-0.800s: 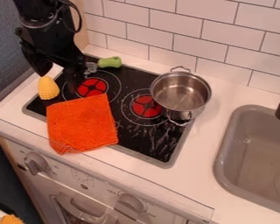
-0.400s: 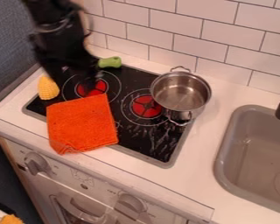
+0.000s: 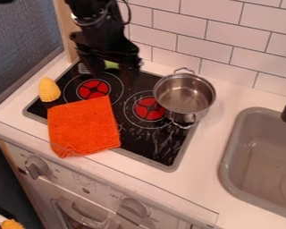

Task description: Put the silver pot on top of the orange cloth

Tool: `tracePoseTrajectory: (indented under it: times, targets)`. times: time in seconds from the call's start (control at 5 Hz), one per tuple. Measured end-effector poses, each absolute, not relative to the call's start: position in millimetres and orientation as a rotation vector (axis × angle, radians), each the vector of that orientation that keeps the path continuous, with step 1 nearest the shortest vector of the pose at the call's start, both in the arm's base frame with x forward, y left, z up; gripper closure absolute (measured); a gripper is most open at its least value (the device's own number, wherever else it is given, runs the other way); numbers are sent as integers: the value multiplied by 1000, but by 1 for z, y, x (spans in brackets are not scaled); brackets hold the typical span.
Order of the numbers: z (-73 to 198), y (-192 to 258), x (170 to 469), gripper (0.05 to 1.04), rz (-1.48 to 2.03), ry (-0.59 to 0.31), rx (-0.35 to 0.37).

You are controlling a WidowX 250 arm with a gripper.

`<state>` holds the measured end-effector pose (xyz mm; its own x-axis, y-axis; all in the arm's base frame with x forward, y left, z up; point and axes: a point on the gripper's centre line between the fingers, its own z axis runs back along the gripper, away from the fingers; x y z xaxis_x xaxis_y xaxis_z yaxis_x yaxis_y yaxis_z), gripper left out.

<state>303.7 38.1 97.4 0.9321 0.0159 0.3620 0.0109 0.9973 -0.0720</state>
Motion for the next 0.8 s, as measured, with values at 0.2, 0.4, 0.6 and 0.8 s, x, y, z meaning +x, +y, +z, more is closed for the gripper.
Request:
tracePoseTrajectory:
  times: [0.2,0.4,0.6,0.8]
  targets:
    - [93,30,318,82,63,-404,-86]
    - [82,27,333,82,121,-414,-66]
    - [69,27,352,82,131,-408,-38]
    - [56,27,363,82,133,-383,-20]
